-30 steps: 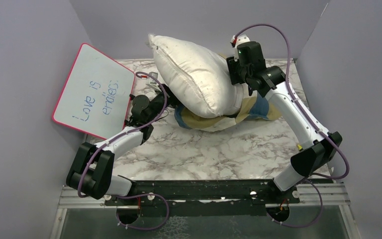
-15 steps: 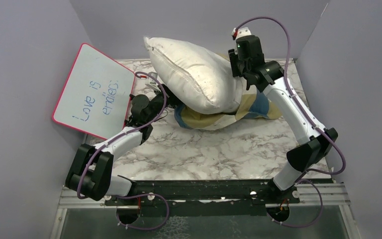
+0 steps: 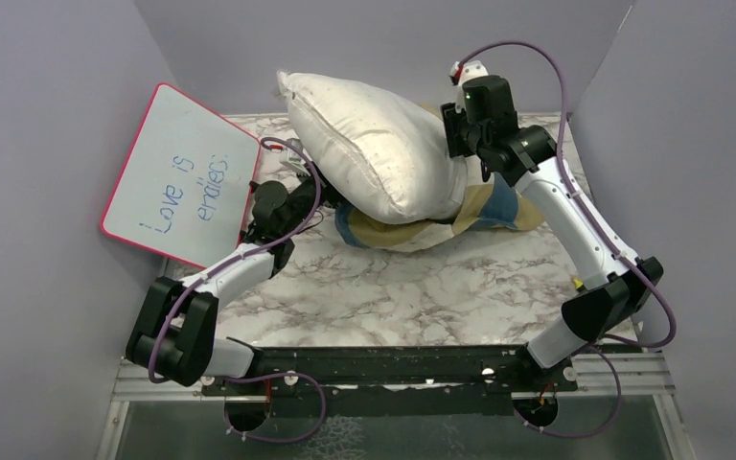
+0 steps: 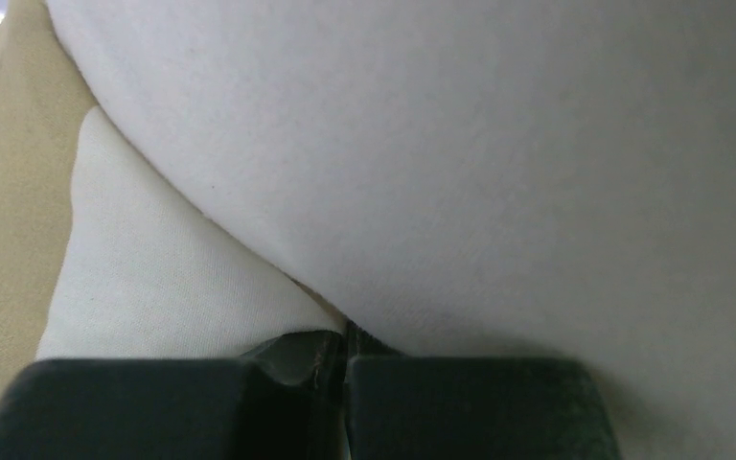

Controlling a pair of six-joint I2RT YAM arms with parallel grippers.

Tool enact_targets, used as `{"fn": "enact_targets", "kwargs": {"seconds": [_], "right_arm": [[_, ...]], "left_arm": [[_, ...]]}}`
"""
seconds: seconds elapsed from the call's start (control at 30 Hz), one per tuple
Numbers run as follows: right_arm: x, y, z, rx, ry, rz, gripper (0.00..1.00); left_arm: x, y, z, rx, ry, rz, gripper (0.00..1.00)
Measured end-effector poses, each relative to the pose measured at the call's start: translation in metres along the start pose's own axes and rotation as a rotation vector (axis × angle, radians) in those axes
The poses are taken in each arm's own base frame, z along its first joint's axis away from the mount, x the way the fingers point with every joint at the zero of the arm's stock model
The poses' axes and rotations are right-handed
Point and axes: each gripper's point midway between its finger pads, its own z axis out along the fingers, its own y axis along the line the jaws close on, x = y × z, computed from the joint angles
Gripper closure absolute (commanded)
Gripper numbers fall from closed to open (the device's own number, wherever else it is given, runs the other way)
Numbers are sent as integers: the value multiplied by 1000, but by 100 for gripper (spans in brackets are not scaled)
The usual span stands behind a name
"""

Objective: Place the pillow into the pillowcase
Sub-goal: Stuff the pillow into the pillowcase.

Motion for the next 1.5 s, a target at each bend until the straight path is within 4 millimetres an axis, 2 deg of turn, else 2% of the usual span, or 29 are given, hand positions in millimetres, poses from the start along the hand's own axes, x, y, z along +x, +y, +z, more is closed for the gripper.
{"fn": "enact_targets", "kwargs": {"seconds": [0.17,0.37,0.5,0.6,0.7,0.87,1.0,1.23,1.37,1.5], "right_arm": [[21,9,10,-28,49,-17,48],[28,15,28,-28,60,-29,50],[26,18,37,-28,87,-41,43],[15,17,29,-38,75,-36,38],[9,14,13,-57,64,-30,36],[-4,4,-19,-70,16,-15,36],[-15,-4,-36,-65,-29,-7,36],[-19,-13,-32,-41,-42,-28,37],[-16,-20,-21,-29,-30,-29,37],[-8,-16,-11,-52,-13,-28,37]], "left_arm": [[-3,-2,2,3,-2,-2,100],[-1,0,3,-3,3,-9,100],[0,1,2,-6,5,-11,100],[-1,1,3,-7,5,-14,100],[-3,1,3,-6,1,-16,100],[-5,-2,4,-1,-3,-18,100],[-5,-2,4,-1,-3,-21,100],[-5,-2,4,-1,-3,-23,100],[-5,-2,4,-1,-3,-28,100],[-5,-2,4,-1,-3,-33,100]]}}
